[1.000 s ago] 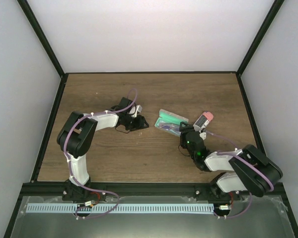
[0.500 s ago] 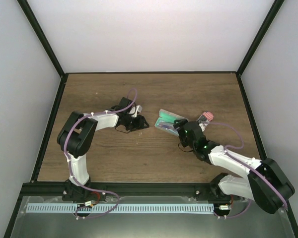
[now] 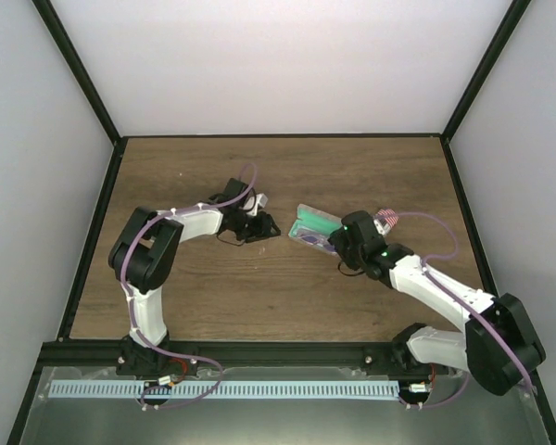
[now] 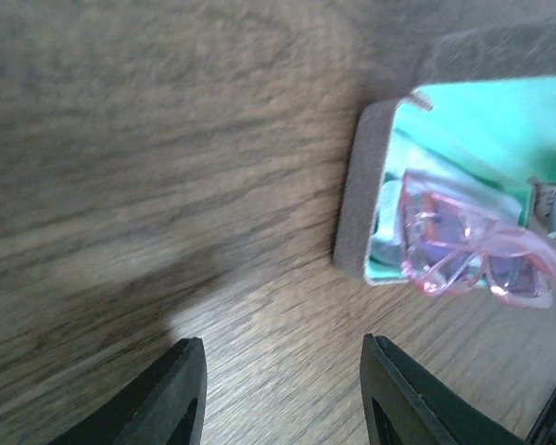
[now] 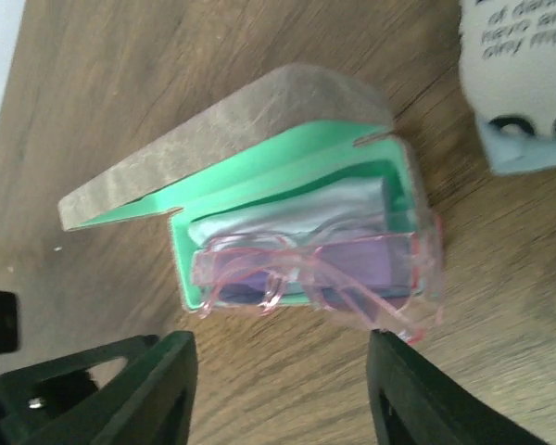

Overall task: Organize the sunglasses
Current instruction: Place the sunglasses in the sunglasses case, then close the sunglasses case at the center of the board.

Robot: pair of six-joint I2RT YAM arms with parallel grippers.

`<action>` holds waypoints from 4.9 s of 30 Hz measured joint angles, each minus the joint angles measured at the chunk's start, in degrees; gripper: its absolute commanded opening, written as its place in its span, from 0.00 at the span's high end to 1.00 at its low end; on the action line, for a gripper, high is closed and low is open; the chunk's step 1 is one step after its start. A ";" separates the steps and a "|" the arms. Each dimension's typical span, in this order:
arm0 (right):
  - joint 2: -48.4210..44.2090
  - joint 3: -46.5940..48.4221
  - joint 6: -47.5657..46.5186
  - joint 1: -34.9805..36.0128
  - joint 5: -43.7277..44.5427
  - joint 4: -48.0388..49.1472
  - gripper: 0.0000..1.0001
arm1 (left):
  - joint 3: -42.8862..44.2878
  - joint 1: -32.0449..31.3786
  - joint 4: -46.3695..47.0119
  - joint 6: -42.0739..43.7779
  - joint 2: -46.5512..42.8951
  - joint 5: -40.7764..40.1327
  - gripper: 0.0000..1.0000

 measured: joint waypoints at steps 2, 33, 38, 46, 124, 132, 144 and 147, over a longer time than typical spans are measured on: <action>0.02 0.20 -0.98 -1.38 -0.24 -0.48 0.83 | 1.31 0.00 -0.55 0.11 0.04 -0.13 0.53; 14.36 3.17 -9.57 -8.24 -9.14 2.16 0.94 | 14.73 0.02 -2.93 -0.15 10.38 -0.26 0.55; 12.00 4.66 -11.32 -8.24 -6.95 1.68 0.91 | 14.73 0.02 -2.91 -0.15 10.38 -0.17 0.55; 12.26 8.17 -15.04 -4.79 -9.01 1.77 0.97 | 14.73 0.02 -2.89 -0.15 10.40 -0.07 0.55; 32.24 26.75 -27.67 -14.05 -25.38 0.46 0.80 | 12.74 -12.11 -0.83 2.84 12.09 4.55 0.96; 28.22 20.35 -24.37 -12.28 -24.59 5.64 0.80 | 9.33 -12.04 3.21 -0.09 10.58 3.26 0.96; 29.62 19.04 -21.33 -8.35 -25.38 8.57 0.80 | -5.05 -9.11 14.45 -9.01 1.88 -4.17 0.93; 30.62 19.02 -21.18 -8.02 -25.29 9.20 0.80 | -6.73 -9.07 15.82 -10.95 0.85 -5.31 0.93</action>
